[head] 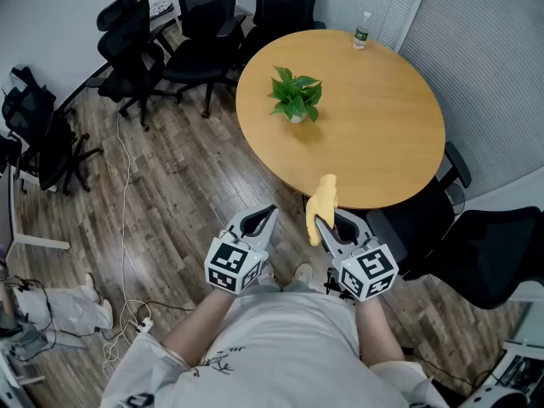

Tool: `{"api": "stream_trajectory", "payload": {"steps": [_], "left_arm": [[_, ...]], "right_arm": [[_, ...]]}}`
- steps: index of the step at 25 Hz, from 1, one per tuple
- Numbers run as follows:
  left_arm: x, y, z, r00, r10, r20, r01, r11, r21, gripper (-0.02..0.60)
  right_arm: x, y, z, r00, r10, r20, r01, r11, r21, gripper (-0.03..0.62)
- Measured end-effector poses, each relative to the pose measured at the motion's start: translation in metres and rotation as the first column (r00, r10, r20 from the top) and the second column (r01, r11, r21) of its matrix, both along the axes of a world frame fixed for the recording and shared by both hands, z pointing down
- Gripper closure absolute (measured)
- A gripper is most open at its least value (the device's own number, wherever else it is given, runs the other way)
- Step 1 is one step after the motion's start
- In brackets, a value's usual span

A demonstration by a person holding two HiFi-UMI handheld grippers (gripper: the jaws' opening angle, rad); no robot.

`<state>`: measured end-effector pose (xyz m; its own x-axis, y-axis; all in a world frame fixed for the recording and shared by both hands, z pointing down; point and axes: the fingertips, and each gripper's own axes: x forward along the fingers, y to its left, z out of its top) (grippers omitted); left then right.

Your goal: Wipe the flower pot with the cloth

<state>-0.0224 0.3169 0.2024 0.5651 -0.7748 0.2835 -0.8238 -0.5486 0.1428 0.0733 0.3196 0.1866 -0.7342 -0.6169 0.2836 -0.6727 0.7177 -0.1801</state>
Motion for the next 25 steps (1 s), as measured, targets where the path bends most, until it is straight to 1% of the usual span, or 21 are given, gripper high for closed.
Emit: {"api": "stream_trajectory", "payload": {"steps": [6, 12, 16, 19, 25], "left_arm": [[-0.005, -0.004, -0.001, 1.000, 0.003, 0.002, -0.003, 1.000, 0.005, 0.571], [-0.010, -0.007, -0.001, 1.000, 0.012, -0.002, -0.012, 1.000, 0.008, 0.571], [-0.017, -0.008, -0.004, 1.000, 0.017, -0.006, -0.016, 1.000, 0.015, 0.571], [-0.024, -0.008, -0.003, 1.000, 0.021, -0.009, -0.021, 1.000, 0.018, 0.571], [-0.043, -0.003, -0.001, 0.999, 0.048, -0.018, -0.047, 0.998, 0.030, 0.571]], "right_arm": [[-0.004, -0.003, -0.001, 1.000, 0.005, -0.018, -0.005, 1.000, 0.014, 0.500], [-0.009, -0.004, -0.001, 1.000, 0.011, -0.013, -0.011, 1.000, 0.012, 0.500], [-0.010, -0.007, -0.005, 0.999, 0.046, -0.011, -0.046, 0.999, 0.017, 0.500], [-0.011, -0.010, -0.007, 0.997, 0.077, 0.014, -0.077, 0.997, 0.013, 0.499], [-0.024, -0.006, -0.007, 0.993, 0.119, 0.018, -0.119, 0.993, 0.008, 0.499]]}}
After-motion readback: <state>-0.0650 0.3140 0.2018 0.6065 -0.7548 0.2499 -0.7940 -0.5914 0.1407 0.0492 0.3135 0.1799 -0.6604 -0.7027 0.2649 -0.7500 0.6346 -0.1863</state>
